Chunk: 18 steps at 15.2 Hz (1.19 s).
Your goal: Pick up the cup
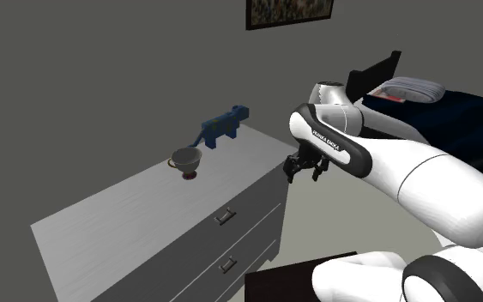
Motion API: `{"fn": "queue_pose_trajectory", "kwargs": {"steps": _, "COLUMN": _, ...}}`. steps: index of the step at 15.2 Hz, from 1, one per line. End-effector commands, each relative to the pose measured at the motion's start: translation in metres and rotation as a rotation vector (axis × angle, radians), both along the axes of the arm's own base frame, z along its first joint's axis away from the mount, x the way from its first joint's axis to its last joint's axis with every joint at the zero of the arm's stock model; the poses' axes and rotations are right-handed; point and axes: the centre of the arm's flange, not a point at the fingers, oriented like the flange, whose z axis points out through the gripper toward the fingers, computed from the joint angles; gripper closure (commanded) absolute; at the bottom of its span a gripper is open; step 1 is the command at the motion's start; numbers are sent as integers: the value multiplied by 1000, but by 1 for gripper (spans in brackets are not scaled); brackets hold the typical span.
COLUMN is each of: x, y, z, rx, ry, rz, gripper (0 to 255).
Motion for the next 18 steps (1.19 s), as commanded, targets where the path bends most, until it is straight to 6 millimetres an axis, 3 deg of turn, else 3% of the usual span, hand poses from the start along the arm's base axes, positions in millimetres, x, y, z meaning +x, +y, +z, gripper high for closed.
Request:
{"fn": "queue_pose_trajectory", "kwargs": {"steps": 1, "x": 0, "y": 0, "z": 0, "rx": 0, "ry": 0, "rz": 0, "gripper": 0}}
{"fn": "queue_pose_trajectory", "kwargs": {"steps": 18, "x": 125, "y": 166, "z": 4, "rx": 132, "ry": -6, "rz": 62, "gripper": 0}}
